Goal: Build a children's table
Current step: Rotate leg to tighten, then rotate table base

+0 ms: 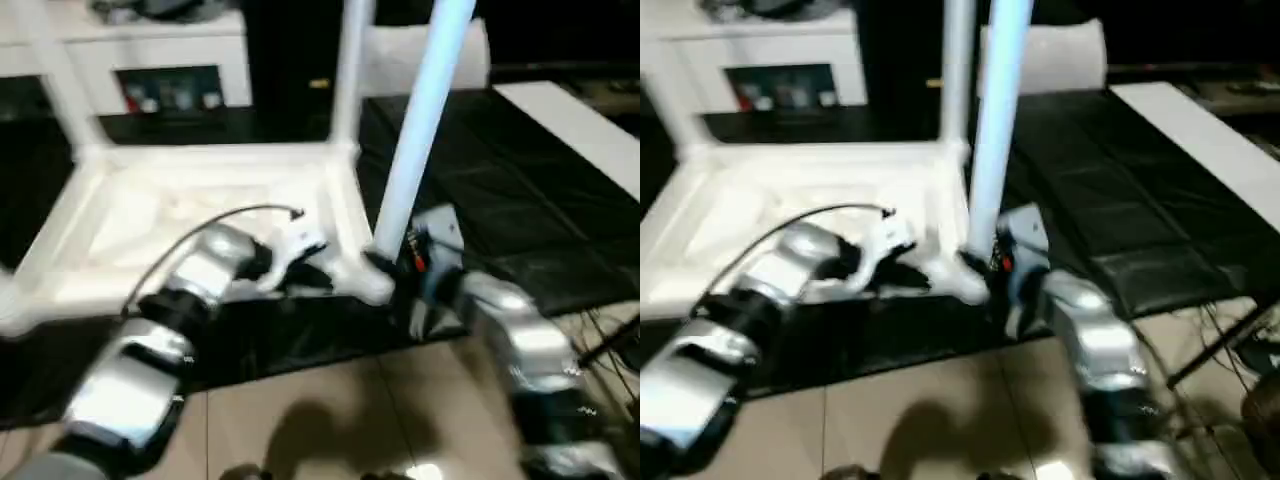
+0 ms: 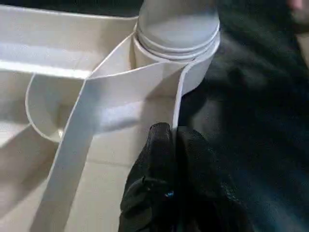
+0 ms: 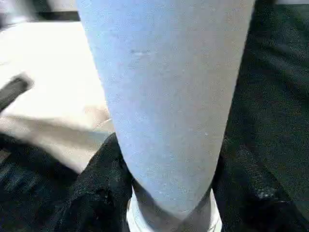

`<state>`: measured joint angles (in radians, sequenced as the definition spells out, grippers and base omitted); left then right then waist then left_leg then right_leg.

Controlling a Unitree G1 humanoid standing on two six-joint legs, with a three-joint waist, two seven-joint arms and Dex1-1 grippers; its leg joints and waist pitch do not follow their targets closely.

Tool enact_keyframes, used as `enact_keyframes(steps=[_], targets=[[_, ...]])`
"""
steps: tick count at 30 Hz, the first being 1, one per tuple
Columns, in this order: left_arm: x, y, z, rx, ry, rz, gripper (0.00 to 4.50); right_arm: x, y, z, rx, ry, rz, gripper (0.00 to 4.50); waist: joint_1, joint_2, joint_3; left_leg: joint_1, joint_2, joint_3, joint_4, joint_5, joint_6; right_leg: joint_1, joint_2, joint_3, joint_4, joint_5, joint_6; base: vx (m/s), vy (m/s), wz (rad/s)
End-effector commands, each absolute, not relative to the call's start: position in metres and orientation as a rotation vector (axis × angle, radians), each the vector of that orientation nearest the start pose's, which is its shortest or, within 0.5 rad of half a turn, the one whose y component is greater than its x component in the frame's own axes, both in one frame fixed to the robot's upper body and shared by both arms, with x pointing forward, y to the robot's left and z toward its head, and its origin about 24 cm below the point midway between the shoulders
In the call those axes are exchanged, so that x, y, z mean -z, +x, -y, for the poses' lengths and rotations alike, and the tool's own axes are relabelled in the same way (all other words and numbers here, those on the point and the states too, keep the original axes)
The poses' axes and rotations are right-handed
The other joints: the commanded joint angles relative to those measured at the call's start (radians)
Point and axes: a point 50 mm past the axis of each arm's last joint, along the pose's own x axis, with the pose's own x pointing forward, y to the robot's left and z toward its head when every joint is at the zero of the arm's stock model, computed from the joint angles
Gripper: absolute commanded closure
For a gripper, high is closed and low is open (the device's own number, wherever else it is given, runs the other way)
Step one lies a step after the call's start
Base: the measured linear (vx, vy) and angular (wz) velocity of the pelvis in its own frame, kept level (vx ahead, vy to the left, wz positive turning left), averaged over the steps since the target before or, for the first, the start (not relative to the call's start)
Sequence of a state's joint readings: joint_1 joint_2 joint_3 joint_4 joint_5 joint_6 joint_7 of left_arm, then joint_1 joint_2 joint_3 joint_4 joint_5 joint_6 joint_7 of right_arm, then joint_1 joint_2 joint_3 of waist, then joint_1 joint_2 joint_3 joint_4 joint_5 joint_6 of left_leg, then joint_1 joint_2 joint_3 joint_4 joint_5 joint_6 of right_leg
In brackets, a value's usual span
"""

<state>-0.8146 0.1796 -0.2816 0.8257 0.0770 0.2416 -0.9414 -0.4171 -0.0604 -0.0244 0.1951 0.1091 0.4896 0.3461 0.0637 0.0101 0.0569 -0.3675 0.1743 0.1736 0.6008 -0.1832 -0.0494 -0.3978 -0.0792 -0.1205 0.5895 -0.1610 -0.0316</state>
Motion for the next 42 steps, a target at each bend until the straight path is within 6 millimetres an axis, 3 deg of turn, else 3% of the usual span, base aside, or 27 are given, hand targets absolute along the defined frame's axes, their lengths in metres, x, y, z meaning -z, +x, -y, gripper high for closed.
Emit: enact_keyframes(steps=[1,3,5,7,10,15,17,18,19,22,27,28,29,31,33,34,35,36,37,38,39,41,42], targets=[[-0.089,0.367,-0.069,0.977,0.332,-0.342,4.5,-0.055,0.322,0.095,-0.39,0.133,-0.35,2.57,-0.001,-0.004,-0.075,0.01,0.053,-0.025,-0.072,-0.194,0.008,0.051,-0.093,0.065,-0.083,-0.324,-0.152,0.0,0.0,0.0],[-0.091,0.367,-0.063,0.973,0.335,-0.32,4.5,-0.055,0.325,0.092,-0.347,0.149,-0.346,2.57,0.0,-0.002,-0.076,0.008,0.051,-0.021,-0.07,-0.166,0.024,0.055,-0.091,0.066,-0.081,-0.285,-0.156,0.0,0.0,0.0],[-0.092,0.366,-0.058,1.012,0.388,-0.288,4.5,-0.057,0.326,0.091,-0.309,0.138,-0.325,2.01,0.002,-0.002,-0.08,0.005,0.051,-0.02,-0.068,-0.116,0.051,0.06,-0.087,0.068,-0.071,-0.197,-0.167,0.0,0.0,0.0],[-0.091,0.364,-0.059,1.05,0.427,-0.269,4.5,-0.057,0.326,0.093,-0.287,0.124,-0.311,1.85,0.002,0.0,-0.083,0.003,0.052,-0.022,-0.068,-0.085,0.07,0.064,-0.087,0.067,-0.064,-0.146,-0.17,0.0,0.0,0.0],[-0.092,0.364,-0.063,1.083,0.468,-0.238,4.5,-0.057,0.325,0.1,-0.257,0.126,-0.304,1.65,0.0,0.003,-0.082,0.005,0.055,-0.022,-0.07,-0.094,0.073,0.063,-0.087,0.067,-0.063,-0.134,-0.179,0.0,0.0,0.0],[-0.095,0.363,-0.072,1.141,0.525,-0.159,4.5,-0.063,0.319,0.13,-0.176,0.096,-0.224,1.35,0.001,-0.001,-0.079,0.008,0.057,-0.02,-0.071,-0.123,0.062,0.063,-0.089,0.07,-0.066,-0.162,-0.177,0.0,0.0,0.0],[-0.1,0.365,-0.073,1.128,0.448,-0.121,4.5,-0.067,0.309,0.145,-0.158,0.073,-0.191,1.35,0.006,-0.007,-0.077,0.01,0.058,-0.018,-0.071,-0.126,0.066,0.062,-0.089,0.071,-0.067,-0.174,-0.171,0.0,0.0,0.0],[-0.101,0.364,-0.073,1.128,0.416,-0.111,4.23,-0.069,0.304,0.148,-0.17,0.065,-0.181,1.32,0.011,-0.004,-0.078,0.009,0.058,-0.018,-0.071,-0.12,0.07,0.062,-0.091,0.071,-0.066,-0.177,-0.169,0.0,0.0,0.0],[-0.103,0.364,-0.073,1.129,0.4,-0.098,3.95,-0.069,0.299,0.15,-0.18,0.065,-0.176,1.31,0.014,-0.005,-0.076,0.008,0.059,-0.018,-0.071,-0.12,0.072,0.062,-0.091,0.071,-0.067,-0.181,-0.166,0.0,0.0,0.0],[-0.106,0.361,-0.071,1.147,0.335,-0.071,3.92,-0.072,0.285,0.151,-0.235,0.058,-0.161,1.31,0.027,-0.007,-0.074,0.01,0.062,-0.018,-0.073,-0.135,0.07,0.062,-0.093,0.071,-0.07,-0.208,-0.159,0.0,0.0,0.0],[-0.1,0.356,-0.077,1.115,0.28,-0.075,3.49,-0.077,0.271,0.144,-0.325,0.051,-0.148,1.31,0.02,-0.008,-0.063,0.01,0.056,-0.02,-0.079,-0.217,0.049,0.057,-0.089,0.064,-0.094,-0.391,-0.102,0.0,0.0,0.0],[-0.091,0.349,-0.084,1.107,0.302,-0.116,3.47,-0.079,0.268,0.138,-0.366,0.054,-0.142,1.31,0.017,-0.01,-0.064,0.011,0.055,-0.022,-0.079,-0.227,0.041,0.059,-0.092,0.063,-0.097,-0.43,-0.086,0.0,0.0,0.0],[-0.09,0.349,-0.085,1.106,0.303,-0.12,3.44,-0.079,0.267,0.137,-0.371,0.054,-0.141,1.04,0.011,-0.009,-0.061,0.009,0.054,-0.023,-0.081,-0.235,0.041,0.054,-0.089,0.062,-0.102,-0.459,-0.072,0.0,0.0,0.0],[-0.08,0.337,-0.106,1.054,0.304,-0.188,3.23,-0.084,0.266,0.122,-0.486,0.081,-0.121,0.97,0.0,-0.004,-0.065,0.009,0.057,-0.026,-0.081,-0.248,0.031,0.054,-0.089,0.063,-0.1,-0.464,-0.064,0.0,0.0,0.0],[-0.078,0.33,-0.119,1.016,0.293,-0.213,3.07,-0.085,0.267,0.116,-0.527,0.091,-0.118,0.78,-0.009,0.003,-0.067,0.011,0.066,-0.03,-0.084,-0.258,0.021,0.052,-0.089,0.066,-0.09,-0.424,-0.083,0.0,0.0,0.0],[-0.078,0.323,-0.129,0.993,0.277,-0.238,3.05,-0.085,0.27,0.113,-0.54,0.085,-0.122,0.63,-0.015,0.003,-0.065,0.015,0.066,-0.027,-0.084,-0.264,0.018,0.043,-0.083,0.067,-0.089,-0.401,-0.096,0.0,0.0,0.0],[-0.077,0.307,-0.145,0.975,0.249,-0.29,3.02,-0.085,0.276,0.109,-0.549,0.085,-0.138,0.54,-0.017,0.005,-0.069,0.014,0.074,-0.033,-0.086,-0.26,0.004,0.049,-0.091,0.07,-0.071,-0.359,-0.129,0.0,0.0,0.0],[-0.077,0.303,-0.147,0.975,0.243,-0.301,2.92,-0.084,0.277,0.108,-0.548,0.086,-0.142,0.5,-0.026,0.006,-0.063,0.004,0.07,-0.033,-0.091,-0.254,0.009,0.049,-0.084,0.07,-0.073,-0.351,-0.137,0.0,0.0,0.0],[-0.077,0.295,-0.153,0.978,0.227,-0.332,2.71,-0.084,0.281,0.108,-0.541,0.077,-0.145,0.33,-0.023,0.006,-0.059,0.021,0.064,-0.022,-0.084,-0.281,0.009,0.033,-0.077,0.071,-0.086,-0.372,-0.136,0.0,0.0,0.0],[-0.076,0.281,-0.162,0.989,0.227,-0.38,2.68,-0.084,0.287,0.105,-0.558,0.071,-0.157,0.2,-0.023,0.002,-0.06,0.017,0.066,-0.025,-0.086,-0.274,0.003,0.041,-0.082,0.074,-0.077,-0.362,-0.152,0.0,0.0,0.0],[-0.075,0.271,-0.168,0.999,0.228,-0.416,2.66,-0.084,0.291,0.104,-0.57,0.067,-0.166,0.11,-0.023,0.009,-0.06,0.014,0.068,-0.029,-0.089,-0.271,-0.002,0.043,-0.081,0.074,-0.071,-0.357,-0.155,0.0,0.0,0.0],[-0.074,0.254,-0.176,1.008,0.221,-0.484,2.65,-0.082,0.3,0.101,-0.59,0.042,-0.199,0.06,-0.027,0.01,-0.058,0.017,0.064,-0.026,-0.087,-0.283,-0.008,0.04,-0.076,0.074,-0.069,-0.357,-0.156,0.0,0.0,0.0],[-0.074,0.249,-0.177,1.011,0.224,-0.505,2.65,-0.08,0.303,0.099,-0.599,0.039,-0.217,0.06,-0.022,0.009,-0.053,0.023,0.059,-0.019,-0.085,-0.295,-0.002,0.03,-0.072,0.076,-0.082,-0.382,-0.144,0.0,0.0,0.0]])
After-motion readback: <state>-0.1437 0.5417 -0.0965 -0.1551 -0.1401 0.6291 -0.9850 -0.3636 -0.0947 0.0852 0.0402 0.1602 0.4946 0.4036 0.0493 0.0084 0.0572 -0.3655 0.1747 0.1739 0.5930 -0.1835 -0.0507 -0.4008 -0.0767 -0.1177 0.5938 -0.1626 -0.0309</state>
